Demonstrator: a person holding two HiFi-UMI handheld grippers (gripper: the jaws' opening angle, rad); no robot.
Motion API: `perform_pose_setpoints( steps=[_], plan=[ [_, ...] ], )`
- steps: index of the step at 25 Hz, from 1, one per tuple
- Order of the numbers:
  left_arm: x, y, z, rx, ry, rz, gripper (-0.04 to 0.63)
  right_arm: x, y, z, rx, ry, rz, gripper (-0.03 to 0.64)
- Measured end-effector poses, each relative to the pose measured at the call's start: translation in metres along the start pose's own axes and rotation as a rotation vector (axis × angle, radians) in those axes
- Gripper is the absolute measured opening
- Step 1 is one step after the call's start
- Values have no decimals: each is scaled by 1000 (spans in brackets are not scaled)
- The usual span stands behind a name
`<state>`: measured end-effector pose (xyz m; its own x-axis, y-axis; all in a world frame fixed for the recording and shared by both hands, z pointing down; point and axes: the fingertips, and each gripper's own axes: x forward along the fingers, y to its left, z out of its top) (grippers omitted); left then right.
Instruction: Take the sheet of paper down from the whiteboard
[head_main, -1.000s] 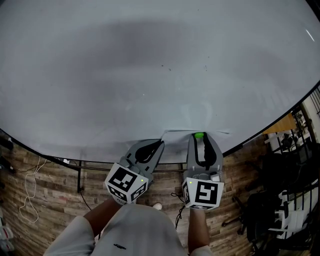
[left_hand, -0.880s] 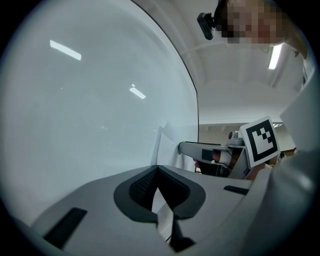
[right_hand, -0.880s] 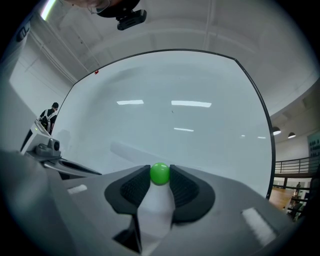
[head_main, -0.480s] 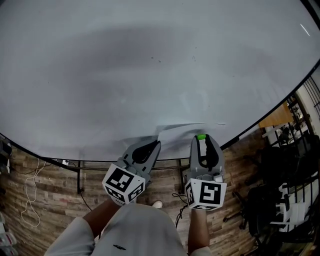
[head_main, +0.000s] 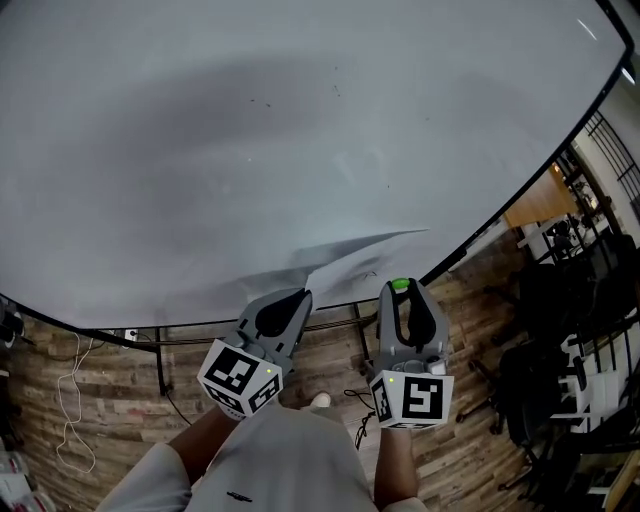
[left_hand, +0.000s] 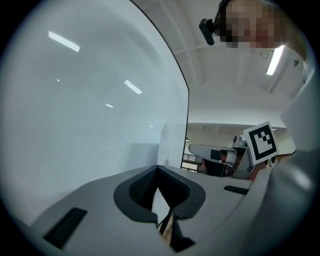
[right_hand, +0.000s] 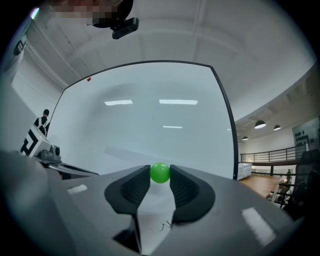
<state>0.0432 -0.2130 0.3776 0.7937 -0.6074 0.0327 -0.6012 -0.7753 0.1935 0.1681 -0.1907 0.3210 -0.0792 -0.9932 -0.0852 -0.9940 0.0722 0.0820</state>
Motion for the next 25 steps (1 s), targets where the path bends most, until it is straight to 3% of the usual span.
perform_pose_setpoints(
  steps=[11,17,25],
  plan=[
    [-21,-9,-17,-30,29,-36,6,-43,-16,-23,-5,28,-76,133],
    [-37,-3,-28,-47,47,-14,6,-60,-14,-46,-10,33,-89,133],
    [-44,-6,-29,-49,32,-16,6,-76,-2,-53,-40,-23,-87,133]
  ],
)
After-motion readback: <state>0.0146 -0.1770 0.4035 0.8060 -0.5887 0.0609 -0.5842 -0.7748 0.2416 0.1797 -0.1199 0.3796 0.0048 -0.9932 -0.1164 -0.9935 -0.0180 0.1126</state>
